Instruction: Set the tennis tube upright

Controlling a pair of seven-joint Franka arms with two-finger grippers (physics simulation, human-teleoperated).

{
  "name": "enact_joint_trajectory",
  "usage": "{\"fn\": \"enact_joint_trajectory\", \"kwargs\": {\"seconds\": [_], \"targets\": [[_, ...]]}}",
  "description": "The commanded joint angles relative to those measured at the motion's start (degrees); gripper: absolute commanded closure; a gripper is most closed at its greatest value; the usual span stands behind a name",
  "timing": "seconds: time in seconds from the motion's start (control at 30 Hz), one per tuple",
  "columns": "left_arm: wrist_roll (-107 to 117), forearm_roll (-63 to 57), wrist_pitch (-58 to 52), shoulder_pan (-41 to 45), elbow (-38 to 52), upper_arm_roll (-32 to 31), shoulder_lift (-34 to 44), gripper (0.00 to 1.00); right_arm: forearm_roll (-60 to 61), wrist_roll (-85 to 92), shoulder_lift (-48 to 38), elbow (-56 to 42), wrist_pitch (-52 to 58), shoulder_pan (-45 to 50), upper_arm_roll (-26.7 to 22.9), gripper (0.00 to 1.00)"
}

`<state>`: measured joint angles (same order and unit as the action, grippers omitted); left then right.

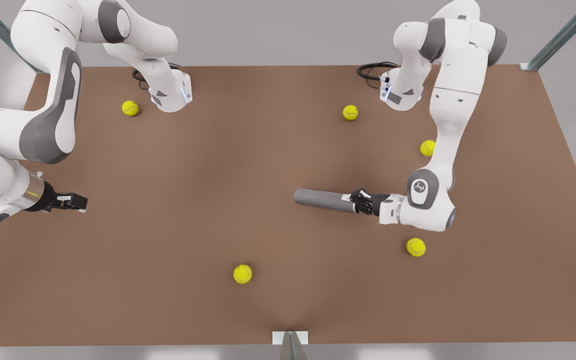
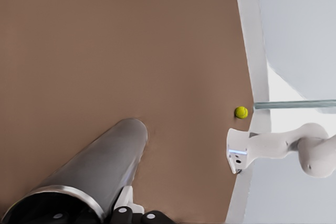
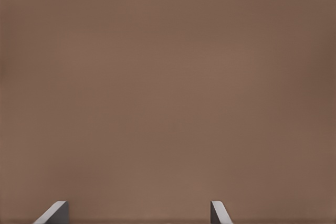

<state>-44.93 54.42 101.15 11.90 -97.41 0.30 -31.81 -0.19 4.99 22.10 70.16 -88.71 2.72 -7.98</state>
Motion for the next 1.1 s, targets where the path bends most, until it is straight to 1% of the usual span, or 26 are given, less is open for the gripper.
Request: {"fn": "enact_joint_trajectory", "kwargs": {"seconds": [0.0, 0.03, 0.13, 0.3, 0.43, 0.47, 0.57, 0.77, 0.87, 1.0, 1.07], "targets": [[8.4, -6.6, -1.2, 0.0, 0.0, 1.1, 2.8, 0.79, -0.1, -0.1, 0.0, 0.0, 0.0, 0.1, 0.0, 0.00], [10.6, -11.7, -0.8, 0.0, 0.0, 1.1, 5.4, 0.79, -0.1, -0.1, 0.0, 0.0, 0.0, 0.0, 0.0, 0.00], [10.8, -17.3, -0.4, 0.1, 0.0, 3.9, 9.1, 0.79, -0.1, -0.1, 0.0, 0.0, 0.0, 0.1, 0.0, 0.00], [18.9, -29.9, 4.5, 0.1, 0.2, 5.4, 15.2, 0.79, 0.0, -0.2, 0.0, 0.0, 0.0, 0.1, 0.0, 0.00], [19.0, -32.6, 4.4, -1.0, 3.6, 10.7, 15.5, 0.79, 0.0, -0.2, 0.0, 0.0, 0.0, 0.1, 0.0, 0.00], [19.1, -35.1, 4.4, -1.1, 4.0, 10.9, 15.6, 0.79, -0.1, -0.1, 0.0, 0.0, 0.0, 0.0, 0.0, 0.00], [19.0, -35.3, 4.4, -1.6, 4.1, 12.3, 16.3, 0.79, -0.1, -0.1, 0.0, 0.0, 0.0, 0.0, 0.0, 0.00], [19.0, -41.1, 4.4, -3.6, 7.8, 12.9, 16.3, 0.79, 0.0, -0.1, 0.0, 0.0, 0.0, 0.1, 0.0, 0.00], [19.0, -44.7, 7.9, -5.3, 7.8, 12.9, 16.0, 0.79, 0.0, -0.1, 0.0, 0.0, 0.0, 0.1, 0.0, 0.00], [21.5, -45.2, 12.6, -6.1, 7.8, 12.9, 12.6, 0.79, -0.1, 0.0, 0.0, 0.0, 0.0, 0.0, 0.0, 0.00], [21.8, -45.4, 13.2, -6.3, 7.8, 12.8, 11.3, 0.79, -0.2, 0.0, 0.0, 0.0, 0.0, 0.0, -0.1, 0.00]]}}
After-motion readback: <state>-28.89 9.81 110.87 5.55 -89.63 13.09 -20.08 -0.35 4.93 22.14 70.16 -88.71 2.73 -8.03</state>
